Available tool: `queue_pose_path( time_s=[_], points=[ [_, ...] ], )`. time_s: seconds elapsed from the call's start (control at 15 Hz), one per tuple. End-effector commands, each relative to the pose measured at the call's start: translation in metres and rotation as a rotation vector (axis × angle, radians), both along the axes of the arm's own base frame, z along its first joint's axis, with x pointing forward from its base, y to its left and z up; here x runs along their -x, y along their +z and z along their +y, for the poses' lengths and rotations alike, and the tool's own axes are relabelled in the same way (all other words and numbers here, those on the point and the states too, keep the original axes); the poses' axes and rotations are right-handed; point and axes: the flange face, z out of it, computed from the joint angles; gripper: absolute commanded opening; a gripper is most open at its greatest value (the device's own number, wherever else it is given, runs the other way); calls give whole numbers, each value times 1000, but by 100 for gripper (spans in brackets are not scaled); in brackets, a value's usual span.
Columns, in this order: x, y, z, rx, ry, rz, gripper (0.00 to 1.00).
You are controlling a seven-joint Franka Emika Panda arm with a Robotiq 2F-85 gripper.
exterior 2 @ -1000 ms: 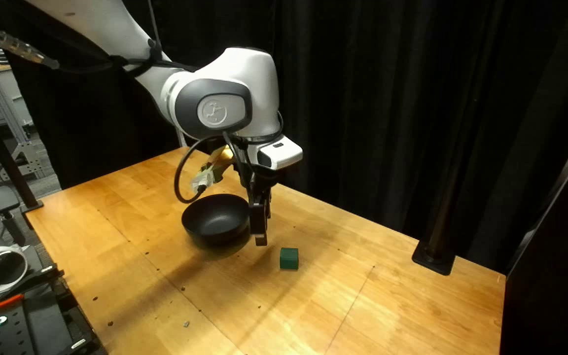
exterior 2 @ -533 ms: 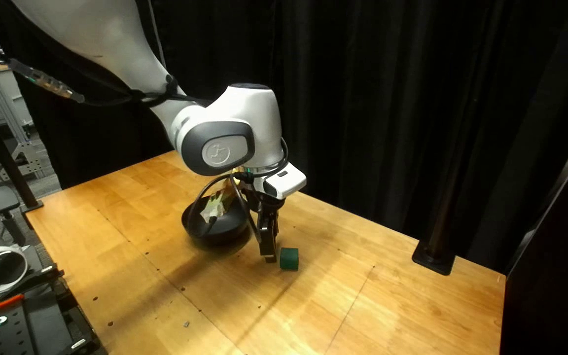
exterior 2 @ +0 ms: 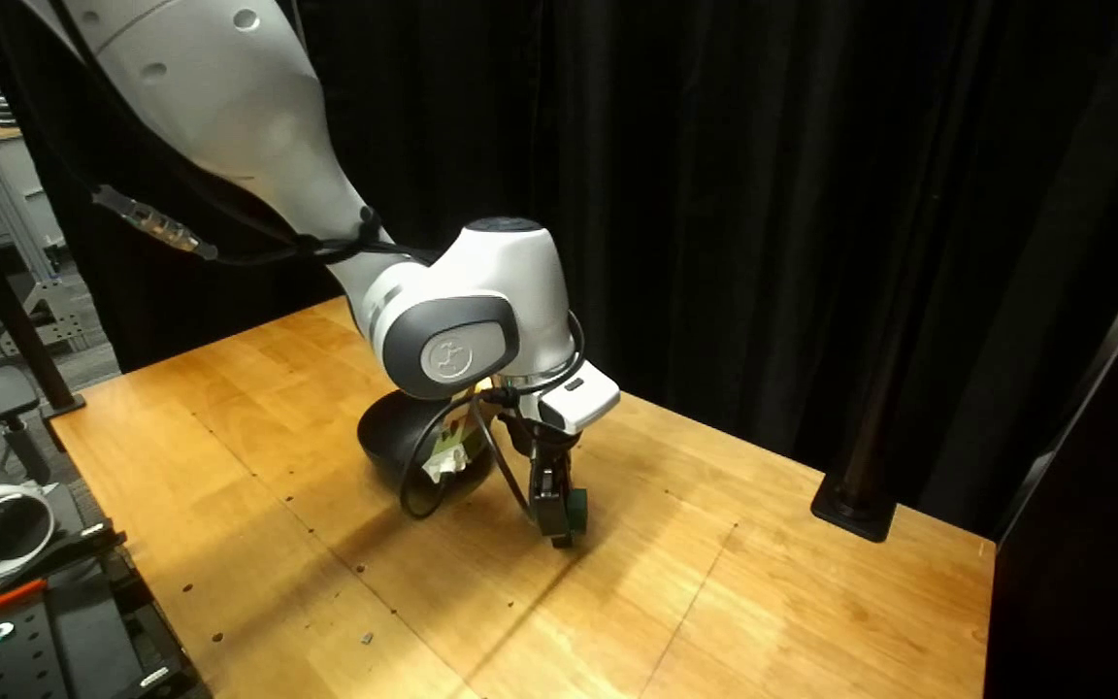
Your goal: Put the green block in the bowl
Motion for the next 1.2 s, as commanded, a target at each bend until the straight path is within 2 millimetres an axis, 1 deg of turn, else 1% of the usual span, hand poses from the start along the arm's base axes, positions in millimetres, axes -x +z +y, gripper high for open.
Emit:
queue_pose_path(
  time_s=[0.0, 0.13, 0.2, 0.4, 0.53, 0.73, 0.87, 1.0, 1.13],
  points=[
    [-14, 4, -3, -9, -11, -12, 42],
    [-16, 14, -7, -12, -28, -17, 28],
    [-17, 21, -9, -9, -34, -21, 18],
    [-16, 43, -17, -4, -52, -12, 17],
    [-13, 68, -17, -14, -58, 3, 17],
    [-4, 102, -1, -110, -25, 68, 17],
    [-1, 119, 15, -158, -9, 61, 17],
    [2, 126, 37, -209, 16, 39, 17],
    [6, 126, 63, -259, 46, 40, 17]
  ],
)
